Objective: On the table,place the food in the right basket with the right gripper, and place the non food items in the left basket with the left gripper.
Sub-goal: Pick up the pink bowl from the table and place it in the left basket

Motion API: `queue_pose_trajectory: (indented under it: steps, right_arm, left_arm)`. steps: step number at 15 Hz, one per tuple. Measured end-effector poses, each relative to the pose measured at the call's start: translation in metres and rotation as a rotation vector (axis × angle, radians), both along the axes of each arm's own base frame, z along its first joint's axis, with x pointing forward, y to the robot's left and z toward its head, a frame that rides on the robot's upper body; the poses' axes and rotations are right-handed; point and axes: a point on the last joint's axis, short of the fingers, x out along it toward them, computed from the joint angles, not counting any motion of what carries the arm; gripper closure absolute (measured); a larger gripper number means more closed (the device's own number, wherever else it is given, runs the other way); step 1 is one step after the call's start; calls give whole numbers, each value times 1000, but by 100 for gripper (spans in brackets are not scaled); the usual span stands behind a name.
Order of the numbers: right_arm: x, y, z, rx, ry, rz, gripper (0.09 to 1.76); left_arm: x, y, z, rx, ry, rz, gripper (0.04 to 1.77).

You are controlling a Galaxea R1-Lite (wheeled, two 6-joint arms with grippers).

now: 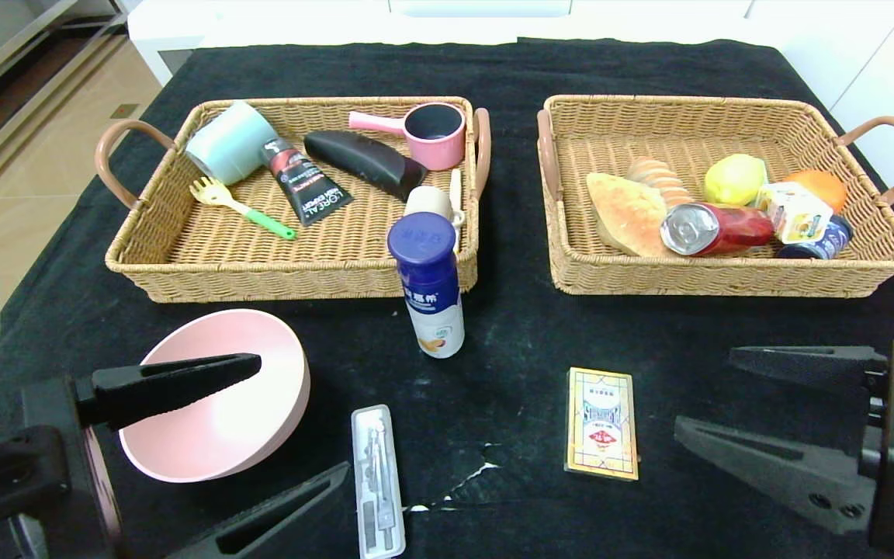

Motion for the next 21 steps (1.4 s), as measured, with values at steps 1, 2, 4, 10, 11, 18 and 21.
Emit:
queue_pose_trajectory:
  steps: [1,2,4,10,11,18,21]
  right_arm:
    - [-2,-1,-4,4,-21,62,16]
    - [-3,-3,-8,-5,-47,106,16]
    - [-3,-6,-14,0,-78,146,15]
    - [-1,-14,-22,43,-173,163,15]
    - [1,-14,-24,41,-172,153,15]
    - [12,-10,-37,8,-134,138,15]
    - [10,-12,-35,22,-156,132,15]
  left_arm:
    - [1,-1,-2,7,6,1,9]
    - [2,-2,-3,13,12,1,9]
    - [3,-3,-6,24,22,0,9]
    - [5,-4,-6,29,17,33,9]
    - [5,-4,-6,31,15,35,9]
    - [7,0,-2,117,54,181,9]
    - [12,3,0,148,71,256,9]
